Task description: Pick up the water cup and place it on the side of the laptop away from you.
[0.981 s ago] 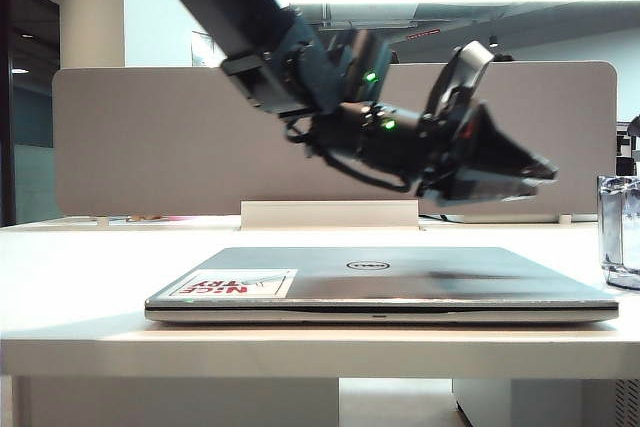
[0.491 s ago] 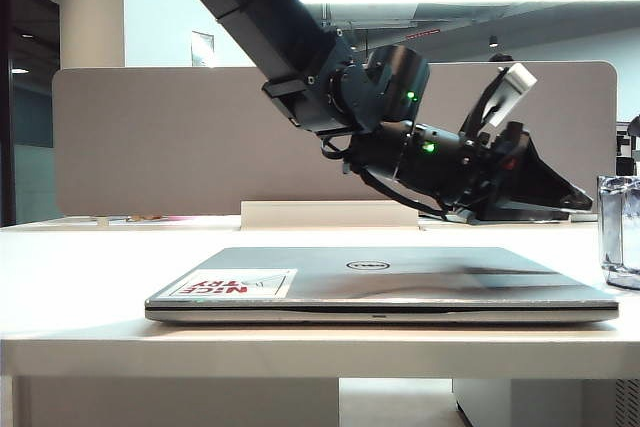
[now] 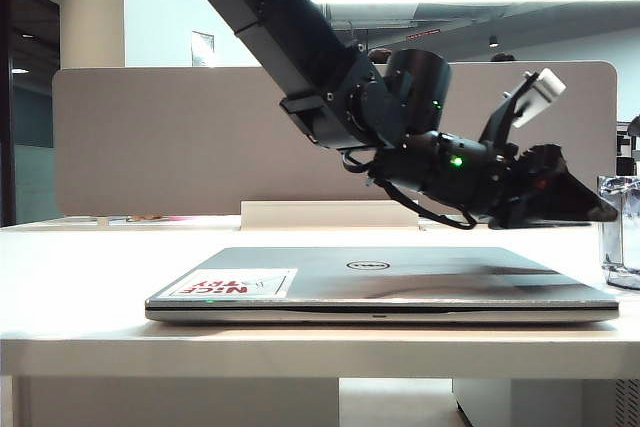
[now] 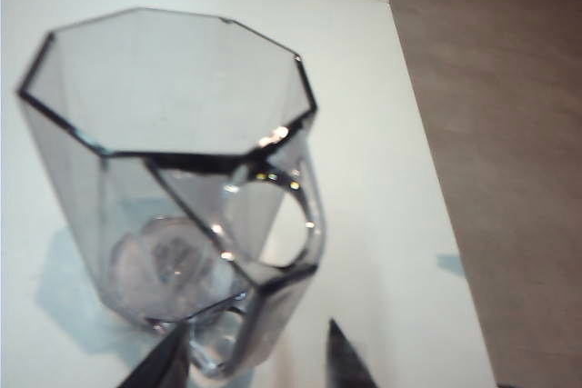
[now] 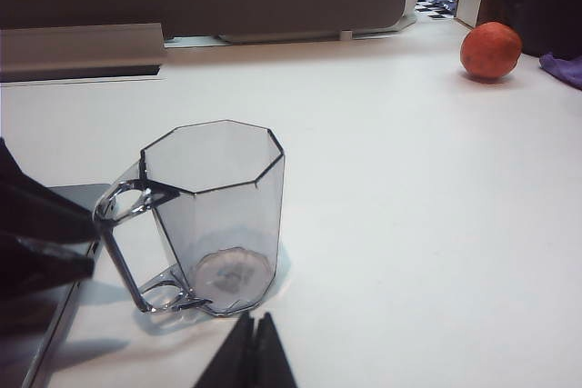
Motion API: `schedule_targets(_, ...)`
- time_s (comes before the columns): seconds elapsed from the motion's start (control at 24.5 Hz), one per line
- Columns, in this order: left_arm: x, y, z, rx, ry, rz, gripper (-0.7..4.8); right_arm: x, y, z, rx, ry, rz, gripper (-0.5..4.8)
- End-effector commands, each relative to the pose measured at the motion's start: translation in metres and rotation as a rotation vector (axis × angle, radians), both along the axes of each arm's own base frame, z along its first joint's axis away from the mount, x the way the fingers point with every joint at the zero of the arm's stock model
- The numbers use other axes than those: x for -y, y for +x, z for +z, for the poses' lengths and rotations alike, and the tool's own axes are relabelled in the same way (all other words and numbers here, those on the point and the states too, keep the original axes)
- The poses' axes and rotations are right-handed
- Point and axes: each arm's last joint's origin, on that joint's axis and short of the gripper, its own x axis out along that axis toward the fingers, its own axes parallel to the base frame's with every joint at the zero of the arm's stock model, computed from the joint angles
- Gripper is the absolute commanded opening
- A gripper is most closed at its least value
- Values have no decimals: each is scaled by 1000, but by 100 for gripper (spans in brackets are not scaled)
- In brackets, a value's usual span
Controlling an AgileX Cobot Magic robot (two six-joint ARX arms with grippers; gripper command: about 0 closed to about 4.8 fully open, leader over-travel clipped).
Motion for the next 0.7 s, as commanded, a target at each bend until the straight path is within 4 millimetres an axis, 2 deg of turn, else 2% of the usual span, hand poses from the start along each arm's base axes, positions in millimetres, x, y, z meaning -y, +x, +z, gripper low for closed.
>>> schedule_targets(0.04, 8, -8, 2, 9, -15, -37, 179, 0, 0, 0, 8, -3, -2, -8)
schedule_targets(0.16, 10, -9, 5, 29, -35, -42, 178, 0, 0, 0, 8, -3, -1, -8)
schedule_targets(0.29, 11, -9, 7, 47, -53, -41, 115, 0, 0, 0, 8, -3, -1, -8)
schedule_targets(0.7, 24, -24, -2, 9, -46, -95, 116, 0, 0, 0, 7, -3, -1, -8)
